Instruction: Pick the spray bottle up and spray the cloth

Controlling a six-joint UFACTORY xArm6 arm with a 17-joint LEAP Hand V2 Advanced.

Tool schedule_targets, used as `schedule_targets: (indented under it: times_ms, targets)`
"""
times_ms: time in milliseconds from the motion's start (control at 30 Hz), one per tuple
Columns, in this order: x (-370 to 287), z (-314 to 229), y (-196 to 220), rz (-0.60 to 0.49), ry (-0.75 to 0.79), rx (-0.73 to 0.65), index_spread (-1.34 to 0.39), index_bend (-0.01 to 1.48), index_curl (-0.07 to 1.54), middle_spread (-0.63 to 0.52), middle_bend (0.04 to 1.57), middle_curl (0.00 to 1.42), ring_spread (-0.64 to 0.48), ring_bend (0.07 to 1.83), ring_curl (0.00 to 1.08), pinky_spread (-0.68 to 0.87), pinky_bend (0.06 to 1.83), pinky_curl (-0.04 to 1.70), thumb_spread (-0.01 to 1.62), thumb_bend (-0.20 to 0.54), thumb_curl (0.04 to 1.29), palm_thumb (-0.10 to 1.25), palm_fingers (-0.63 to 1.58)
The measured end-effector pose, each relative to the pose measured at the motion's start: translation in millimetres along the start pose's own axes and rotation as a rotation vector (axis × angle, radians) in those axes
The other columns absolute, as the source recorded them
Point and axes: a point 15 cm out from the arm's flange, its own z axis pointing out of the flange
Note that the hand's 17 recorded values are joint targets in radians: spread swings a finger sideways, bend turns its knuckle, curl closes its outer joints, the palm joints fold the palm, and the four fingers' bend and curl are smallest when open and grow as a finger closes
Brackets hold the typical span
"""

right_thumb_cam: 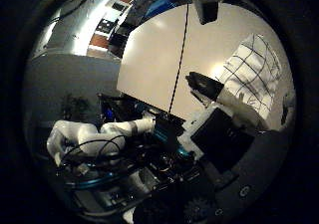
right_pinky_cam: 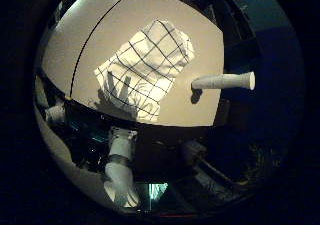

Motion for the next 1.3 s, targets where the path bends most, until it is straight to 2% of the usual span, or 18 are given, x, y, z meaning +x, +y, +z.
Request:
schedule_targets:
  times_ms: [133, 367, 533, 667, 967, 1300]
  targets:
    - [11, -12, -12, 0.044, 0.011, 0.081, -0.47, 0.29, 0.48, -0.14, 0.19, 0.45, 0.09, 0.2, 0.22, 0.36, 0.2, 0.15, 1.0, -0.022, 0.33, 0.87, 0.5]
    - [49, -33, -16, 0.258, -0.069, 0.198, -0.42, 0.18, 0.44, -0.12, 0.18, 0.42, 0.08, 0.26, 0.24, 0.35, 0.25, 0.19, 1.04, -0.021, 0.33, 0.84, 0.48]
    - [77, -47, -20, 0.425, -0.196, 0.354, -0.4, 0.17, 0.41, -0.11, 0.2, 0.41, 0.06, 0.34, 0.26, 0.34, 0.3, 0.2, 1.05, -0.019, 0.33, 0.83, 0.49]
    - [101, -62, -16, 0.516, -0.283, 0.513, -0.38, 0.17, 0.38, -0.11, 0.21, 0.42, 0.04, 0.38, 0.27, 0.33, 0.32, 0.21, 1.05, -0.021, 0.34, 0.83, 0.48]
    - [157, -77, 20, 0.647, -0.261, 0.715, -0.33, 0.17, 0.35, -0.08, 0.22, 0.43, 0.06, 0.43, 0.27, 0.33, 0.38, 0.21, 1.05, -0.021, 0.35, 0.83, 0.43]
    - [191, -73, 46, 0.763, -0.301, 0.909, -0.23, 0.15, 0.31, 0.02, 0.21, 0.43, 0.12, 0.49, 0.29, 0.34, 0.49, 0.23, 1.03, -0.028, 0.37, 0.81, 0.28]
